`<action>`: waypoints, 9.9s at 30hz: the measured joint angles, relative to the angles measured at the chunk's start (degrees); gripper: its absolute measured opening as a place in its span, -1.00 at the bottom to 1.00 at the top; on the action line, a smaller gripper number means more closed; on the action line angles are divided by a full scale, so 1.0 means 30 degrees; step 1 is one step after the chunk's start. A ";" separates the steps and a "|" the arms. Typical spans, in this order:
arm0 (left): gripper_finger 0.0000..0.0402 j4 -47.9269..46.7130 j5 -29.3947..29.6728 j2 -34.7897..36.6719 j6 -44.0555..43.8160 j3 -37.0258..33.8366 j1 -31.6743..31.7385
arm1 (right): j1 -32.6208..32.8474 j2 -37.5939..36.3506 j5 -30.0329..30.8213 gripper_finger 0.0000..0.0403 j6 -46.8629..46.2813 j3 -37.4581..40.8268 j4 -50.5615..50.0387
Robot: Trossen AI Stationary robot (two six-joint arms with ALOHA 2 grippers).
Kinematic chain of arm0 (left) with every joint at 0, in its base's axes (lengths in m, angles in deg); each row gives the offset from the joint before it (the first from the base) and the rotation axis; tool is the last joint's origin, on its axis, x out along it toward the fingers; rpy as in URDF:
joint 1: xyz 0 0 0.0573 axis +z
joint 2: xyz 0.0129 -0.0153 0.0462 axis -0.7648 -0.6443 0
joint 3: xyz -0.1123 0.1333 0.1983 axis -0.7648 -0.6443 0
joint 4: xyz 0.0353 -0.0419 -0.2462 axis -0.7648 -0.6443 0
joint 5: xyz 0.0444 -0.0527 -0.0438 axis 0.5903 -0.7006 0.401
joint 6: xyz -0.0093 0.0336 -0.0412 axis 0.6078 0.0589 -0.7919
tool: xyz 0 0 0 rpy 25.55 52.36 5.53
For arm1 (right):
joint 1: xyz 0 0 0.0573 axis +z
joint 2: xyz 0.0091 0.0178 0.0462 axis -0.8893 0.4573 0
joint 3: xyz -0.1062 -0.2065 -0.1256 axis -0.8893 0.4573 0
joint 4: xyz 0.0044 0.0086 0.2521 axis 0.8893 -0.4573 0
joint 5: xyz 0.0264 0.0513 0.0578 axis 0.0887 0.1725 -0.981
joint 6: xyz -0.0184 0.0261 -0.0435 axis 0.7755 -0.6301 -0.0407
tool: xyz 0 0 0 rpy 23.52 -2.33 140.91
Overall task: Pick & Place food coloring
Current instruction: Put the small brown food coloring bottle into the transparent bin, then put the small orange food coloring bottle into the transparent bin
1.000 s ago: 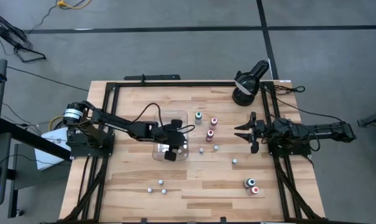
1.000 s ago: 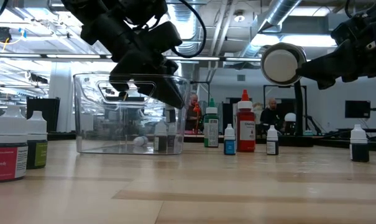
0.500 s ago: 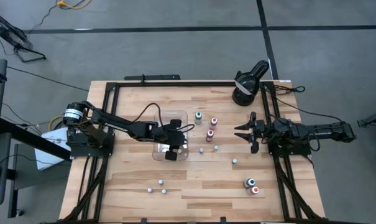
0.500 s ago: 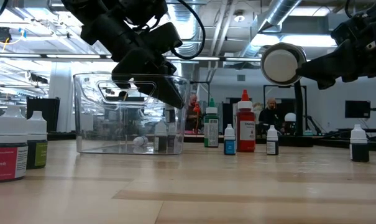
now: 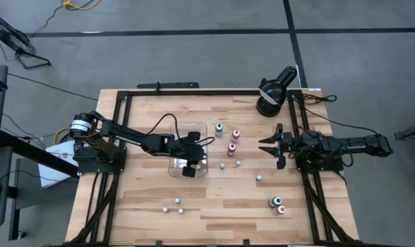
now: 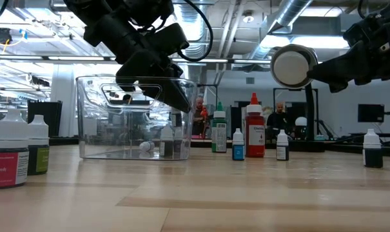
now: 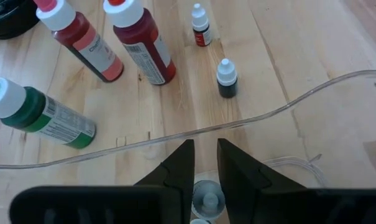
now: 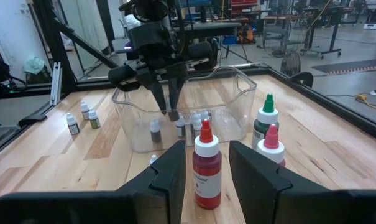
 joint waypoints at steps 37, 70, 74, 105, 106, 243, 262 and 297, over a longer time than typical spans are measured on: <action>-0.53 0.0007 -0.1348 -0.0007 -0.0147 -0.0007 0.0029 | -0.0002 0.0000 0.0000 -0.44 -0.0004 0.0002 0.0001; -0.36 -0.2205 -0.0262 0.1969 0.0134 -0.0015 -0.0165 | 0.0000 0.0007 0.0000 -0.44 0.0000 0.0000 -0.0004; -0.36 -0.3250 -0.0184 0.2997 0.1094 -0.0015 -0.0533 | 0.0004 0.0007 0.0000 -0.44 -0.0007 -0.0003 -0.0004; -0.36 -1.6728 -0.2965 0.9560 -0.0630 -0.0015 -0.9565 | -0.0001 0.0007 0.0000 -0.44 -0.0007 0.0001 -0.0001; -0.36 -1.6968 -0.2972 0.9651 -0.0557 -0.0015 -1.0248 | -0.0003 0.0006 0.0000 -0.44 -0.0006 0.0004 0.0003; -0.36 -1.8103 0.0735 -0.2076 -0.2610 0.8837 -1.4590 | 0.0000 0.0004 0.0000 -0.44 0.0000 0.0000 0.0000; -0.36 -1.5814 0.1515 -0.2062 -0.2639 0.5967 -1.3970 | 0.0002 0.0007 0.0000 -0.44 0.0000 0.0002 0.0004; -0.75 -1.2131 0.1166 -0.2025 -0.3497 0.3198 -1.3976 | -0.0002 0.0005 0.0000 -0.44 -0.0005 0.0004 0.0004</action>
